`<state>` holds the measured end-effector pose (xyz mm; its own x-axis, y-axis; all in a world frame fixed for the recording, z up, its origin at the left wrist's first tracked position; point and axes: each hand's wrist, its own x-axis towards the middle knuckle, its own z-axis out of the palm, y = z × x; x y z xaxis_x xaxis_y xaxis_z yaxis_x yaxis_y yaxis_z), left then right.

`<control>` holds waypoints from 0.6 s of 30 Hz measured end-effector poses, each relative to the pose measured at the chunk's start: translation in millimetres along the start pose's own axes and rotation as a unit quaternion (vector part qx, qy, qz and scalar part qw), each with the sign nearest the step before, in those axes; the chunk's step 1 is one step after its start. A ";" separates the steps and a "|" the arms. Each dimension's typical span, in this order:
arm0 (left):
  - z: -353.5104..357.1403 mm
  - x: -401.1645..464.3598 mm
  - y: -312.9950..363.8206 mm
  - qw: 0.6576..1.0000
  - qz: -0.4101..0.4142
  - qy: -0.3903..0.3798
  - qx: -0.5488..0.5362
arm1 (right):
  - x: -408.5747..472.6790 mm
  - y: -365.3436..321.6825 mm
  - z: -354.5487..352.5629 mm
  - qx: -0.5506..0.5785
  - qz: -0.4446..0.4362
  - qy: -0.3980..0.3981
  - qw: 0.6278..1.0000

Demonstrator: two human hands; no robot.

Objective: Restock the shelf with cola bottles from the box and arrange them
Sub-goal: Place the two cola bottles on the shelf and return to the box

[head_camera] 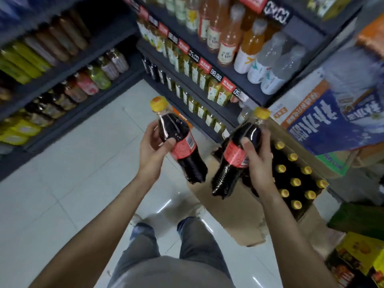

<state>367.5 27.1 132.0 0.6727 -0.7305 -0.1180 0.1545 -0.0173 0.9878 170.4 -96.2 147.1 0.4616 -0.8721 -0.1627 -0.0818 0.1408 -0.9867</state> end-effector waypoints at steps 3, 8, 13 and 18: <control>-57.1 -14.9 25.9 0.998 0.008 0.046 -0.039 | -3.9 -17.0 67.4 0.002 -0.019 -0.053 0.998; -181.4 -55.9 57.1 0.988 0.029 0.139 -0.060 | -28.8 -27.0 204.4 -0.033 -0.046 -0.197 0.979; -321.0 -107.4 71.3 0.971 -0.027 0.216 -0.099 | -72.2 -28.0 358.5 -0.076 -0.077 -0.304 0.947; -443.1 -150.9 80.8 0.948 -0.028 0.300 -0.101 | -123.3 -29.8 508.0 -0.083 -0.090 -0.416 0.901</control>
<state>599.1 438.4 184.7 0.9404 -0.2112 -0.2664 0.2972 0.1304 0.9459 564.6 245.1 193.3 0.9773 -0.2114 -0.0160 -0.0379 -0.1002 -0.9942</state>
